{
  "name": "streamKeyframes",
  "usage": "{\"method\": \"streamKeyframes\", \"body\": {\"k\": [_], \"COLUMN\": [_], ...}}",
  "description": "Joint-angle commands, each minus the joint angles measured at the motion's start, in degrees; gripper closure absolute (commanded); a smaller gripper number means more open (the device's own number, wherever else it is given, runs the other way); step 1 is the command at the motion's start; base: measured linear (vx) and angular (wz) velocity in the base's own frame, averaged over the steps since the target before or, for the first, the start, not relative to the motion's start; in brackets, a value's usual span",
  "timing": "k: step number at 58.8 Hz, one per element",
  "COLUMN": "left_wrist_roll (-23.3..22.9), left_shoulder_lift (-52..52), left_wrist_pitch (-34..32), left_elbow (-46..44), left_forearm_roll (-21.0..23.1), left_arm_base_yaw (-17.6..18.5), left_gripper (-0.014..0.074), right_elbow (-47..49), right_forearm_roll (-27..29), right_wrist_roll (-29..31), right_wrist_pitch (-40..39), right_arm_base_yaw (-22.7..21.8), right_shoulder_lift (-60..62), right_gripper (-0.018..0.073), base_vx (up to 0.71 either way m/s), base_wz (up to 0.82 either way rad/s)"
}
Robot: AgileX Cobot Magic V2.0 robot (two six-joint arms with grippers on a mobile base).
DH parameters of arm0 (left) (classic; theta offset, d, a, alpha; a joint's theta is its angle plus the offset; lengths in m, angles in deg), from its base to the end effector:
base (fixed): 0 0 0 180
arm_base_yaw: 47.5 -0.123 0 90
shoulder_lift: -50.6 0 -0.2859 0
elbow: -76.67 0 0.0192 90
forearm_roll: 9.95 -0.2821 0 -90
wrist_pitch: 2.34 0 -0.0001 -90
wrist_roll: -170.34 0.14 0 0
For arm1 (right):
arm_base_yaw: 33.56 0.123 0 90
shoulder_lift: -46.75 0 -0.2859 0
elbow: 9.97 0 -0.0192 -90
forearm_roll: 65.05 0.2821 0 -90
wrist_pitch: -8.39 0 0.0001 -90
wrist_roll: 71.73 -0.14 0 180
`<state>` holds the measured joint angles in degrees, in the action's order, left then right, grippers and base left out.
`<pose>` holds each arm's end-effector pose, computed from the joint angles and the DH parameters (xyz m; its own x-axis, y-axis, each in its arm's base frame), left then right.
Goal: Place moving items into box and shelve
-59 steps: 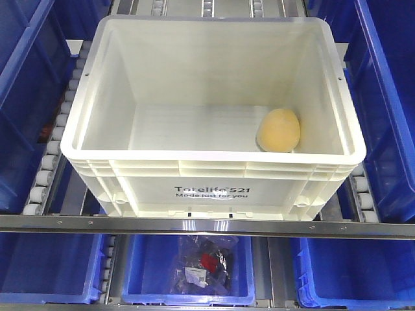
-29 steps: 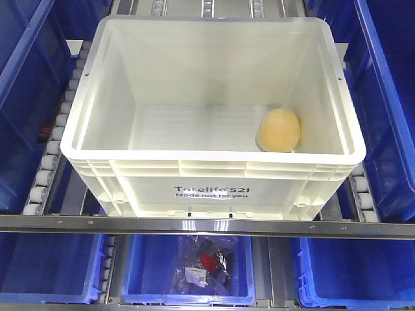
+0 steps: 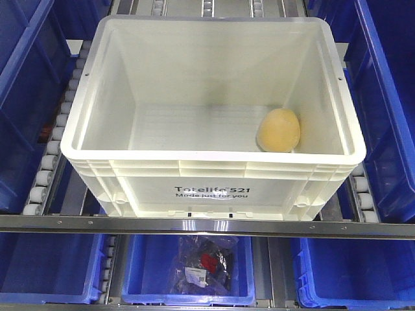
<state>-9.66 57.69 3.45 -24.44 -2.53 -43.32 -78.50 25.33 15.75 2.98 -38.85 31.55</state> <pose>0.1358 -0.0118 0.1929 -0.0408 -0.1258 -0.9912 0.0813 0.9883 -0.1288 0.1392 -0.0260 0.2630 0.1174 0.0397 -0.9923 0.1794 0.9819 0.0605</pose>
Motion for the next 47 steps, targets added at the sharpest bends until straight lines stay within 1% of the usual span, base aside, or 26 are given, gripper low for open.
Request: {"method": "streamKeyframes", "body": {"k": [1,8,11,14,16,18,19,21,22,23,24,26,27,28,29,31,33,37,40,43,47], "left_wrist_roll": [-0.4,-0.4,-0.4,-0.4,-0.4,-0.4,-0.4,-0.4,-0.4,-0.4,-0.4,-0.4,-0.4,-0.4,-0.4,-0.4,-0.4,-0.4,-0.4,-0.4,-0.4], "left_shoulder_lift": [-0.4,-0.4,-0.4,-0.4,-0.4,-0.4,-0.4,-0.4,-0.4,-0.4,-0.4,-0.4,-0.4,-0.4,-0.4,-0.4,-0.4,-0.4,-0.4,-0.4,-0.4], "left_wrist_pitch": [-4.4,-4.4,-4.4,-4.4,-4.4,-4.4,-4.4,-4.4,-4.4,-4.4,-4.4,-4.4,-4.4,-4.4,-4.4,-4.4,-4.4,-4.4,-4.4,-4.4,-4.4], "left_elbow": [1.2,1.2,1.2,1.2,1.2,1.2,1.2,1.2,1.2,1.2,1.2,1.2,1.2,1.2,1.2,1.2,1.2,1.2,1.2,1.2,1.2], "left_forearm_roll": [0.6,0.6,0.6,0.6,0.6,0.6,0.6,0.6,0.6,0.6,0.6,0.6,0.6,0.6,0.6,0.6,0.6,0.6,0.6,0.6,0.6], "left_arm_base_yaw": [-0.2,-0.2,-0.2,-0.2,-0.2,-0.2,-0.2,-0.2,-0.2,-0.2,-0.2,-0.2,-0.2,-0.2,-0.2,-0.2,-0.2,-0.2,-0.2,-0.2,-0.2], "left_gripper": [0.0603,0.0603,0.0603,0.0603,0.0603,0.0603,0.0603,0.0603,0.0603,0.0603,0.0603,0.0603,0.0603,0.0603,0.0603,0.0603,0.0603,0.0603,0.0603,0.0603,0.0603], "right_elbow": [1.6,1.6,1.6,1.6,1.6,1.6,1.6,1.6,1.6,1.6,1.6,1.6,1.6,1.6,1.6,1.6,1.3,0.2,-1.0,-2.3,-4.1], "right_forearm_roll": [0.8,0.4,-2.5,-7.9,-12.8,-19.5,-21.9,-29.7,-32.6,-37.1,-40.1,-49.3,-53.7,-56.6,-60.7,-67.7,-72.3,-78.2,-81.1,-83.1,-83.3], "right_wrist_roll": [0.2,0.4,-0.3,-4.6,-10.3,-19.1,-22.2,-31.6,-34.5,-38.7,-41.4,-49.0,-51.4,-54.9,-57.1,-64.9,-70.3,-79.5,-83.3,-83.8,-83.4], "right_wrist_pitch": [1.5,2.3,2.4,2.6,2.6,2.6,2.6,2.6,2.6,2.7,2.8,3.3,3.8,4.1,4.7,6.6,7.8,9.3,9.1,8.3,7.6], "right_arm_base_yaw": [-0.4,-0.4,-0.4,-0.4,-0.4,-0.4,-0.4,-0.4,-0.4,-0.4,-0.4,-0.4,-0.4,-0.4,-0.4,-0.4,-0.4,-0.4,-0.5,-1.0,-1.9], "right_shoulder_lift": [-0.6,-0.6,-0.6,-0.6,-0.5,-0.4,-0.4,-0.4,-0.4,-0.4,-0.4,-0.4,-0.4,-0.4,-0.4,-0.4,-0.3,0.6,2.1,4.5,8.1], "right_gripper": [0.0569,0.0568,0.0568,0.0568,0.0568,0.0568,0.0568,0.0568,0.0568,0.0568,0.0568,0.0568,0.0568,0.0568,0.0568,0.0567,0.0566,0.0566,0.0566,0.0566,0.0566], "base_vx": [0.00,0.00,0.00,0.00,0.00,0.00,0.00,0.00,0.00,0.00,0.00,0.00,0.00,0.00,0.00,0.00,0.00,0.00,0.00,0.00,0.00], "base_wz": [0.00,0.00,0.00,0.00,0.00,0.00,0.00,0.00,0.00,0.00,0.00,0.00,0.00,0.00,0.00,0.00,0.00,0.00,0.00,0.00,0.00]}}
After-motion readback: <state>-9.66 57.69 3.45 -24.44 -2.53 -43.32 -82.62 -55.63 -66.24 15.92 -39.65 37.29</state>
